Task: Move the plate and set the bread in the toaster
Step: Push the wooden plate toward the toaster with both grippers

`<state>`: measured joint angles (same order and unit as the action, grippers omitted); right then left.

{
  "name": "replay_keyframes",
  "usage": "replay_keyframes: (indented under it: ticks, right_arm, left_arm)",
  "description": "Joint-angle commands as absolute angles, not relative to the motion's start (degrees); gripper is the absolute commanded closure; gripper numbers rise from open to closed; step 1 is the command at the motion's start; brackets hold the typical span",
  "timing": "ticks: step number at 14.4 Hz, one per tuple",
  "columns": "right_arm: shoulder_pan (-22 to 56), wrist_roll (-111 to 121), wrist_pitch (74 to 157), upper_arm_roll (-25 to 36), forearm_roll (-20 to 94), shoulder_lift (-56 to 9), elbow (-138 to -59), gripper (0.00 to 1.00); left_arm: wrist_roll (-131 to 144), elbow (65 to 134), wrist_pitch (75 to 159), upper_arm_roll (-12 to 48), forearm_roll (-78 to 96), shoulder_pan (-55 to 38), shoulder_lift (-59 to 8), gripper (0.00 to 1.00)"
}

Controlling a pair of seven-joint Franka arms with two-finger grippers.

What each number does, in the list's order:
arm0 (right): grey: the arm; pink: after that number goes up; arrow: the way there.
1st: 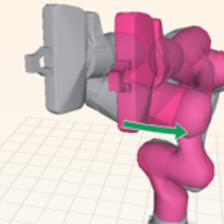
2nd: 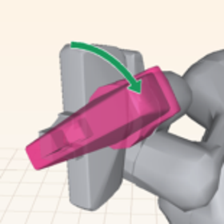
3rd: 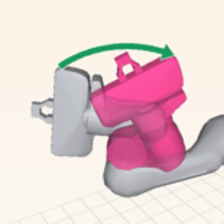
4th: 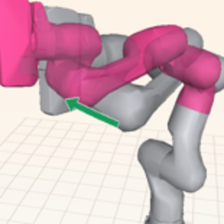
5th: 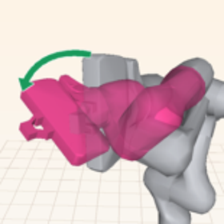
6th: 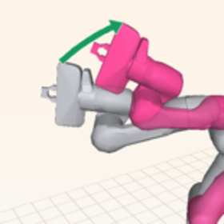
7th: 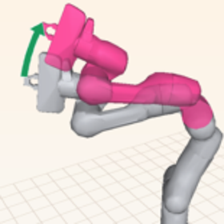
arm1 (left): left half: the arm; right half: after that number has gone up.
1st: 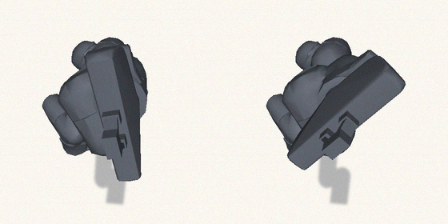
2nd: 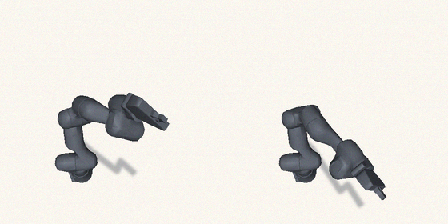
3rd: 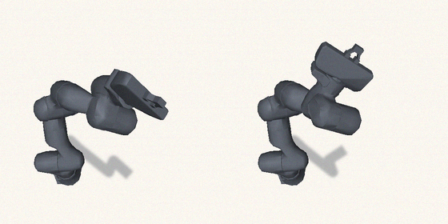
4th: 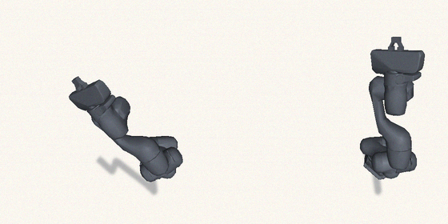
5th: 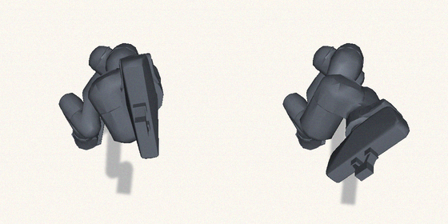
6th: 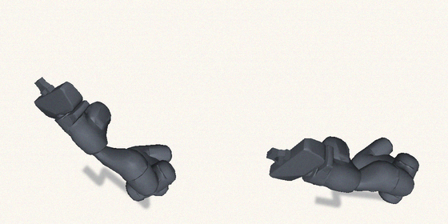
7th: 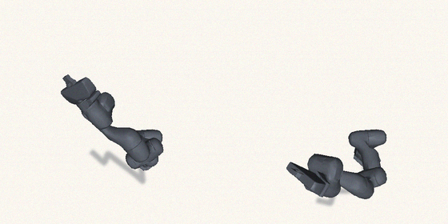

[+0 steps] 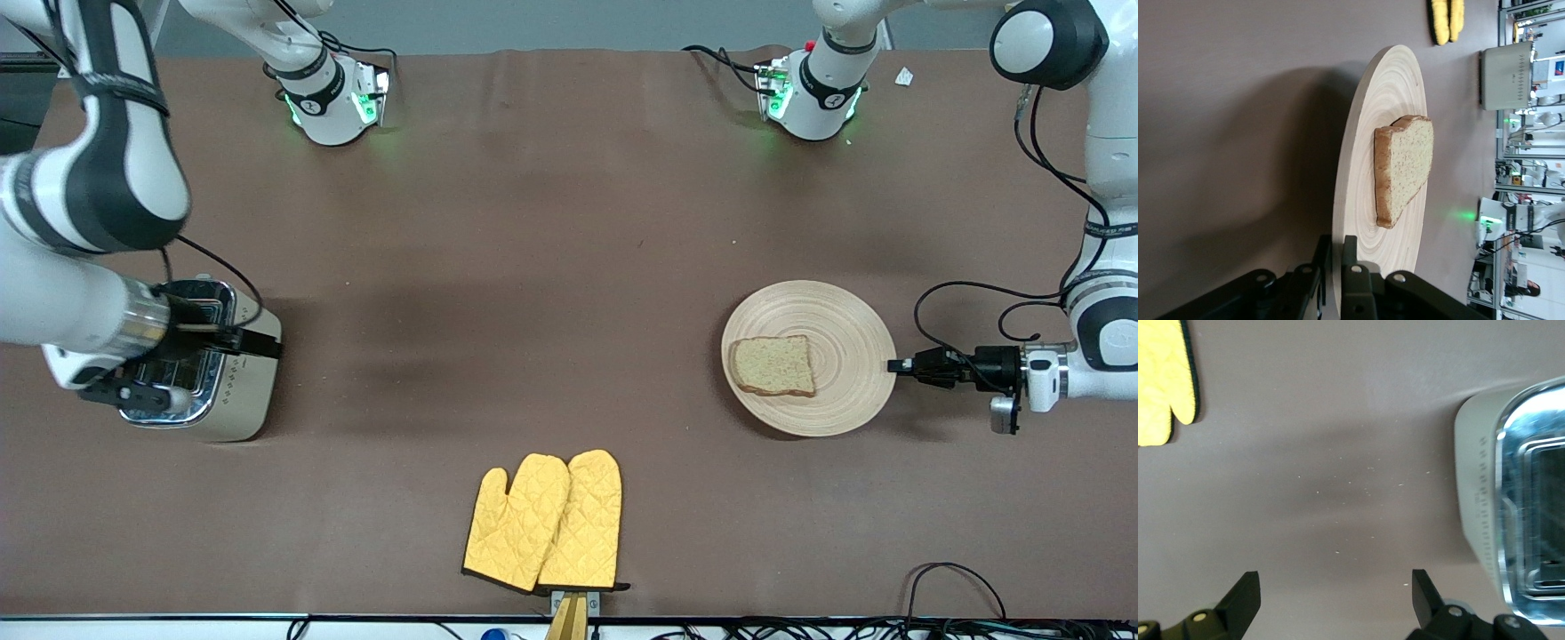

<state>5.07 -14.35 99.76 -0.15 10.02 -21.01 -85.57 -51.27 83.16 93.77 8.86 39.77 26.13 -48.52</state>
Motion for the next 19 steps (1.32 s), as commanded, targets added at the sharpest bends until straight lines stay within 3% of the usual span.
replay_keyframes:
  ticks: [1,6,9,16,19]
  right_arm:
    - [5.19,-17.40,100.20,0.09,10.28,-21.53,-85.69,0.00]
    - [6.85,-17.75,104.49,-0.09,12.47,-23.82,-87.44,0.00]
    - [8.34,-17.67,116.50,-0.09,15.46,-24.00,-96.82,0.00]
    - [16.16,-24.61,130.23,0.00,15.64,-26.19,-104.05,0.00]
    - [17.22,-24.79,132.01,0.00,15.56,-26.19,-104.94,0.00]
  left_arm:
    - [-46.51,81.91,91.41,14.65,39.73,26.19,-47.99,1.00]
    - [-39.90,81.30,92.19,18.54,39.73,18.13,-47.81,1.00]
    - [-38.76,81.39,93.68,18.54,42.53,12.06,-47.99,0.99]
    - [-35.42,82.44,101.33,18.63,48.24,1.33,-48.25,0.99]
    - [-35.16,84.37,107.64,18.63,51.93,-1.48,-48.60,0.99]
